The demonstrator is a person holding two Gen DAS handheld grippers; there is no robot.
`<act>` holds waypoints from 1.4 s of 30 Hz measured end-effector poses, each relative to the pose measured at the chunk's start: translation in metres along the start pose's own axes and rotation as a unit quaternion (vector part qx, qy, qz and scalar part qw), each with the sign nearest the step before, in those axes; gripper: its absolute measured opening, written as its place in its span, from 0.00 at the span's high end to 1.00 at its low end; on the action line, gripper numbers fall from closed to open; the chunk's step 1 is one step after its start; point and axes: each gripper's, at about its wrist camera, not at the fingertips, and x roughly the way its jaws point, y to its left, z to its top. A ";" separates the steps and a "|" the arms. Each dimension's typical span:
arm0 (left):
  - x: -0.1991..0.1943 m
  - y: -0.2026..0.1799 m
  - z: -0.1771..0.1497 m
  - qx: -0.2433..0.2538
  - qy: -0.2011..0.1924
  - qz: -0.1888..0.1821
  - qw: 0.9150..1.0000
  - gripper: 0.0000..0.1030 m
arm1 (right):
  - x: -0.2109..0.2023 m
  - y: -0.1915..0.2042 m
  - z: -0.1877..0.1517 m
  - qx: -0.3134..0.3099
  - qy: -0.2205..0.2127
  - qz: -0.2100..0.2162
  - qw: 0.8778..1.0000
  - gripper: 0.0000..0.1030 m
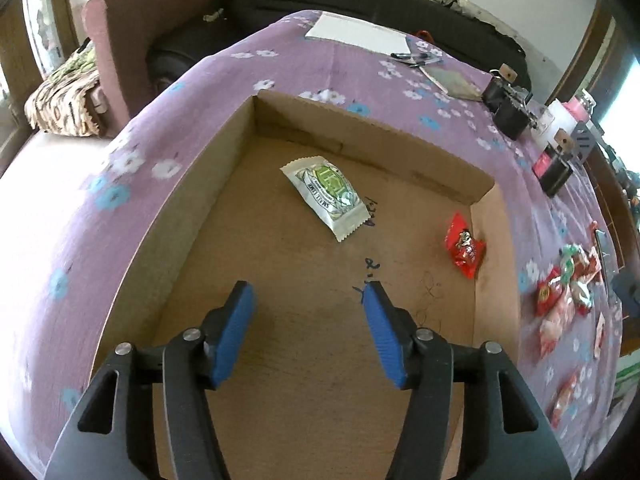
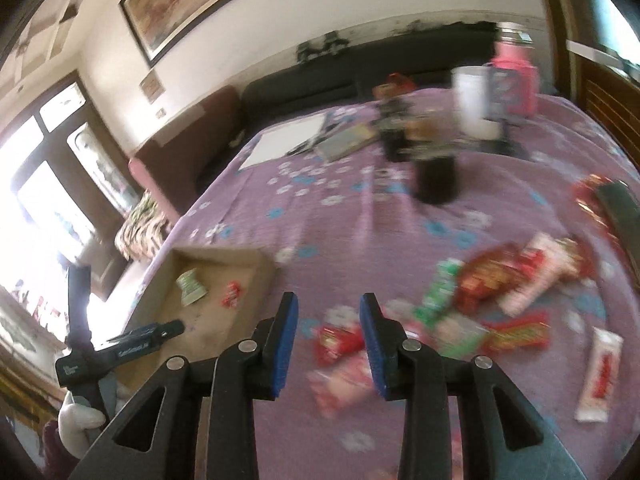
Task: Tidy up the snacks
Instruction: 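Move both tools back to the snacks and approach the pink cartoon bags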
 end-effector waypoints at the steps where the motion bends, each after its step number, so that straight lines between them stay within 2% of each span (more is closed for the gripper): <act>1: -0.002 0.002 -0.004 -0.003 -0.001 0.001 1.000 0.41 | -0.008 -0.009 -0.003 0.006 -0.005 -0.005 1.000 0.63; 5: -0.009 0.008 -0.012 -0.021 -0.006 0.002 1.000 0.40 | -0.038 -0.047 -0.019 0.030 -0.021 -0.023 0.999 0.61; 8: -0.019 0.016 -0.012 -0.054 -0.016 -0.029 0.998 0.40 | -0.053 -0.071 -0.028 0.047 -0.025 -0.033 0.998 0.61; 10: -0.038 0.014 -0.013 -0.064 -0.039 -0.047 0.996 0.40 | -0.061 -0.089 -0.036 0.058 -0.027 -0.041 0.997 0.61; 13: -0.067 -0.010 -0.016 -0.029 -0.069 -0.070 0.995 0.40 | -0.067 -0.111 -0.047 0.067 -0.020 -0.053 0.996 0.60; 15: -0.077 -0.039 -0.020 0.012 -0.073 -0.084 0.994 0.40 | -0.066 -0.117 -0.054 0.069 -0.010 -0.053 0.996 0.60; 17: -0.078 -0.064 -0.025 0.046 -0.065 -0.097 0.992 0.40 | -0.061 -0.114 -0.064 0.072 0.011 -0.043 0.996 0.60; 20: -0.071 -0.103 -0.032 0.101 -0.050 -0.119 0.986 0.40 | -0.050 -0.098 -0.080 0.078 0.052 -0.006 0.996 0.60; 22: -0.067 -0.125 -0.038 0.135 -0.047 -0.121 0.982 0.40 | -0.043 -0.084 -0.090 0.088 0.074 0.009 0.993 0.60; 25: -0.061 -0.158 -0.044 0.180 -0.048 -0.121 0.975 0.40 | -0.034 -0.068 -0.098 0.091 0.091 -0.005 0.992 0.60; 28: -0.056 -0.171 -0.045 0.195 -0.047 -0.121 0.972 0.40 | -0.027 -0.055 -0.100 0.091 0.089 -0.037 0.991 0.51; 31: -0.049 -0.179 -0.044 0.196 -0.041 -0.122 0.972 0.40 | -0.022 -0.046 -0.098 0.091 0.079 -0.051 0.991 0.45; 37: -0.035 -0.188 -0.044 0.203 -0.031 -0.108 0.973 0.40 | -0.015 -0.037 -0.097 0.056 0.070 -0.070 0.994 0.46; 40: -0.026 -0.196 -0.047 0.212 -0.025 -0.101 0.972 0.41 | -0.016 -0.039 -0.098 0.041 0.070 -0.066 0.995 0.49; 42: -0.020 -0.203 -0.049 0.218 -0.020 -0.097 0.971 0.41 | -0.017 -0.040 -0.099 0.028 0.070 -0.064 0.995 0.56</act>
